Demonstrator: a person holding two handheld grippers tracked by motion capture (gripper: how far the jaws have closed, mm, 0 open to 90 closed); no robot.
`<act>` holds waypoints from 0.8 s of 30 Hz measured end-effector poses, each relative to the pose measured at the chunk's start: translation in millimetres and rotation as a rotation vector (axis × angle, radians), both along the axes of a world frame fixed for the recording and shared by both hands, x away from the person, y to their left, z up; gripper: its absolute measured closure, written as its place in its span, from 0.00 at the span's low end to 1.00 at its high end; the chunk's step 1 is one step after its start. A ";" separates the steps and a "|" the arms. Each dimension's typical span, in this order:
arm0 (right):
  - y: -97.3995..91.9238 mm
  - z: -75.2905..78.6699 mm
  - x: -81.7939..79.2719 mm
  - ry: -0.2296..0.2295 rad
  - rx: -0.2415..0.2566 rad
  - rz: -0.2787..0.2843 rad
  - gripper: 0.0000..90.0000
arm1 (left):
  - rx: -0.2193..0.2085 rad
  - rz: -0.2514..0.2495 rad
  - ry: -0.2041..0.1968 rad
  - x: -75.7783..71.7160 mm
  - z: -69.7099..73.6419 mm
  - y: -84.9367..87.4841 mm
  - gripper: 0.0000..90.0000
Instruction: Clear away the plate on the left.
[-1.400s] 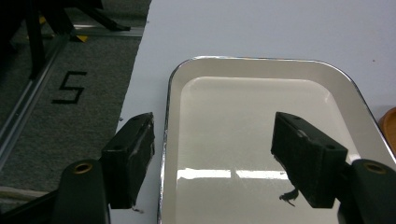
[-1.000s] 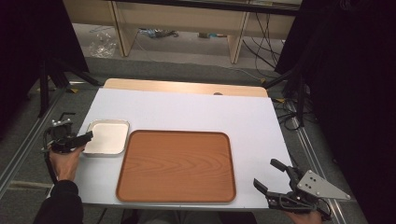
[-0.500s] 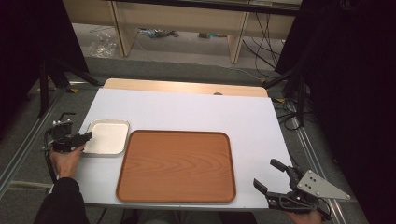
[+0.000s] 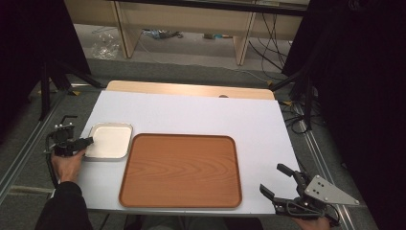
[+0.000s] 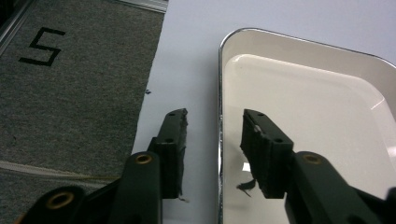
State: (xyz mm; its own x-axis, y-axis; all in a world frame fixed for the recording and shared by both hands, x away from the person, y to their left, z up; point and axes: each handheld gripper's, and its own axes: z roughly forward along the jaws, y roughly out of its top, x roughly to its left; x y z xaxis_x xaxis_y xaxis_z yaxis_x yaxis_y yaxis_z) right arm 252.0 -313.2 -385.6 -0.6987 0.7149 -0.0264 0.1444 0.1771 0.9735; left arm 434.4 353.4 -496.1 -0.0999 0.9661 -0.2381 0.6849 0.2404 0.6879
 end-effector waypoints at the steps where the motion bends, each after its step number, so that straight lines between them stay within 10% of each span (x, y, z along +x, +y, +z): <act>1: -0.4 0.1 1.0 -0.016 -0.002 0.000 0.19 | 0.000 0.001 0.000 0.1 -0.1 0.3 0.69; 24: -1.7 1.1 -0.7 0.017 -0.019 0.005 0.19 | -0.043 -0.013 0.012 1.9 0.3 1.5 0.95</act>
